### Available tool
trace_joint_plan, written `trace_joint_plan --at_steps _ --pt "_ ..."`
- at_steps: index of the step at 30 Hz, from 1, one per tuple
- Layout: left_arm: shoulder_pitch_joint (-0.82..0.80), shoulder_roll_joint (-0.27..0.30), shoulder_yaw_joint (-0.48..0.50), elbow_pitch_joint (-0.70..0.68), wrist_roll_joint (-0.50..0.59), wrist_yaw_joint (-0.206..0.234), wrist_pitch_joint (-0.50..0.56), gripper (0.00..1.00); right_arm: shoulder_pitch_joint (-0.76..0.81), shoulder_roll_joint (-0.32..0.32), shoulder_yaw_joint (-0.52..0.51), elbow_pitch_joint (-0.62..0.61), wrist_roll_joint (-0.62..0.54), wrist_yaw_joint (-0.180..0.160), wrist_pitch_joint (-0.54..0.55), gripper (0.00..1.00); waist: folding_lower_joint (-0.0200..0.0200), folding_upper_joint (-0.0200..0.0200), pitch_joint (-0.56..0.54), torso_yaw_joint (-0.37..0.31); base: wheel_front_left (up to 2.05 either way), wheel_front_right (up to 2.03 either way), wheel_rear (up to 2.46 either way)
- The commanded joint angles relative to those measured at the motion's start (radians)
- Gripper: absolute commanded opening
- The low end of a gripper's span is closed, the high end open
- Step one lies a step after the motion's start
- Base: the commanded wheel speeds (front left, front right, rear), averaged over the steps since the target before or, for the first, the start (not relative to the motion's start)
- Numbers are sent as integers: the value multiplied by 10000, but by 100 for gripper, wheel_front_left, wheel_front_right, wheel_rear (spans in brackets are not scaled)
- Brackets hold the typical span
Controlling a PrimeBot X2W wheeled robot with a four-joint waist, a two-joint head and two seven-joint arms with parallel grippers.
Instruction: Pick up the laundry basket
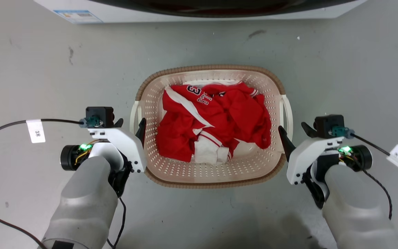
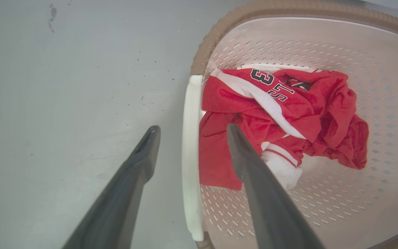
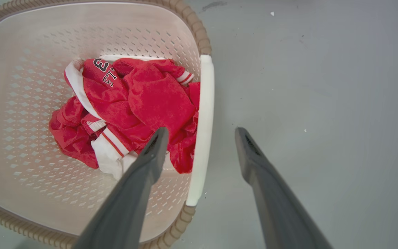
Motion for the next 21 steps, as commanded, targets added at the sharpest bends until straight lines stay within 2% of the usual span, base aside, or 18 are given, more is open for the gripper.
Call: trace_joint_plan --at_steps 1,15,16,17,21 --pt "-171 62 -87 62 -158 -19 87 100 -296 -1 112 180 63 -5 -12 100 -1 0 269 -20 0 0 0" --pt "-1105 461 -1666 380 -1620 -22 1044 100 -2140 -3 1180 1859 681 -5 6 100 -1 0 1232 37 0 0 0" --pt "-1165 493 -1780 349 -1709 -22 1075 41 -2215 -3 1213 1925 752 -5 20 55 -1 0 1255 45 0 0 0" --pt "-1194 485 -1889 321 -1839 -22 1139 0 -2246 -1 1317 1965 878 -3 94 0 -1 0 1272 62 0 0 0" --pt "-1229 559 -2283 255 -2203 -10 1146 0 -2368 0 1656 2058 1198 2 99 0 -1 0 1270 72 0 0 0"
